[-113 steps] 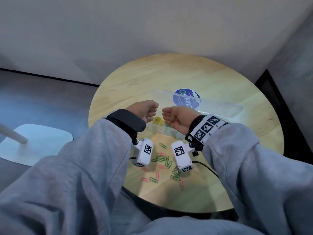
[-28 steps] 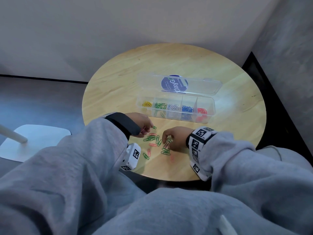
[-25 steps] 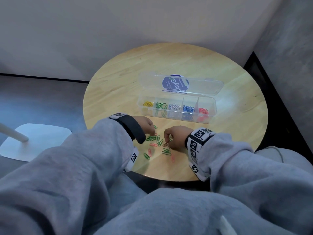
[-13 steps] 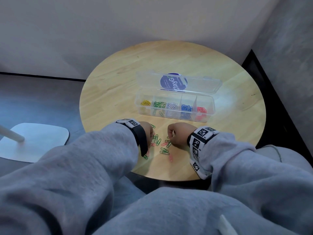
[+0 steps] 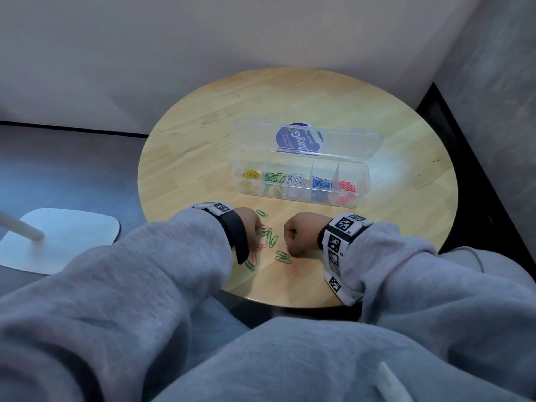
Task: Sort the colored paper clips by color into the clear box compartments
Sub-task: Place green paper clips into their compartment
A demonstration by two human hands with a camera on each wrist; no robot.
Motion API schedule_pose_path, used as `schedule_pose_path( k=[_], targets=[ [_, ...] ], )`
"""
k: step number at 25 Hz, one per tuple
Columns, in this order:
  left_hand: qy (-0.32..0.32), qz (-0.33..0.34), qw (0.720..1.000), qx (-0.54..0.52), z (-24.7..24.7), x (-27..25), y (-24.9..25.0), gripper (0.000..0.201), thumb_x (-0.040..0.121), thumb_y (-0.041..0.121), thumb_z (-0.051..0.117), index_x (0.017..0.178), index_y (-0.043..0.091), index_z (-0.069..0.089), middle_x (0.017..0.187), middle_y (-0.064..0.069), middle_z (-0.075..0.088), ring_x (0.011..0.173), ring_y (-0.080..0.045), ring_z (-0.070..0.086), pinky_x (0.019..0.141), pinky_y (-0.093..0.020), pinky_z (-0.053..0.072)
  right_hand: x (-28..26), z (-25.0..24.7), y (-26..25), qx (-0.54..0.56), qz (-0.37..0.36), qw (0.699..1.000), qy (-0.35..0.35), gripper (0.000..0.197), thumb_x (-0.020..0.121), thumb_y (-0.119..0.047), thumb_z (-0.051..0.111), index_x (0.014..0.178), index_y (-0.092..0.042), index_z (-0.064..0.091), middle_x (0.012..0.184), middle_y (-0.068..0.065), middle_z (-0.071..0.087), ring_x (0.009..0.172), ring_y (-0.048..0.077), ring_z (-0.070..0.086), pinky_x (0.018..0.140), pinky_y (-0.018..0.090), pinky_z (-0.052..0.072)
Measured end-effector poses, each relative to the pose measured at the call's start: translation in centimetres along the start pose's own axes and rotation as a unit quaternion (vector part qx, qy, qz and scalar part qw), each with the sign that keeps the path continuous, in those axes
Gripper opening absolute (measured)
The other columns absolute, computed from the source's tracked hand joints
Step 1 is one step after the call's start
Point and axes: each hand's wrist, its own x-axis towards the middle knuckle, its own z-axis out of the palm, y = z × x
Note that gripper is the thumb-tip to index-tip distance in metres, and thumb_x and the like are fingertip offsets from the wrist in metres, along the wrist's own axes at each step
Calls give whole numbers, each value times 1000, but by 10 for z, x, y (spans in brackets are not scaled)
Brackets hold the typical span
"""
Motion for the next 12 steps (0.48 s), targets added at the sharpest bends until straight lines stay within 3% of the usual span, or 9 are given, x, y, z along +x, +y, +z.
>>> schedule_pose_path(
  k=[2,4,6,7,9,12],
  targets=[
    [13,-1,1000,-6,-2,-4,1,24,81,25,65,62,20,50,68,3,52,74,-18,48,68,-27,40,-5,-4,5,88,21,996,-4,15,71,-10,63,63,-20,56,69,-3,61,67,15,53,61,25,46],
    [13,0,998,-54,-7,-8,0,24,78,20,63,60,21,48,66,3,52,70,-18,47,66,-27,40,-7,-7,12,203,20,979,-25,19,75,-5,60,63,-18,53,73,6,65,64,19,54,63,30,47],
    [-4,15,990,-137,-15,-13,-5,24,77,13,63,58,21,49,60,5,53,61,-16,47,62,-25,41,-8,-8,19,336,15,940,-50,23,82,6,53,68,-12,51,65,14,61,55,22,54,56,30,48],
    [-14,30,981,-190,-19,-16,-7,26,77,8,62,58,20,49,56,6,53,55,-14,45,58,-23,40,-8,-8,21,387,20,920,-59,24,85,9,48,71,-10,53,58,12,59,49,19,54,51,28,48],
    [-14,48,957,-286,-23,-20,-10,26,80,0,58,64,19,52,54,4,52,46,-10,42,51,-20,35,-8,-7,22,439,37,894,-78,29,90,11,37,76,-6,55,48,8,55,41,16,52,44,23,48],
    [-17,-7,936,-351,-23,-23,-4,32,86,-7,41,75,17,58,50,0,45,30,-5,39,41,-15,28,-10,-6,19,437,64,892,-100,35,88,10,23,71,-4,51,63,13,48,52,21,44,49,28,43]
  ],
)
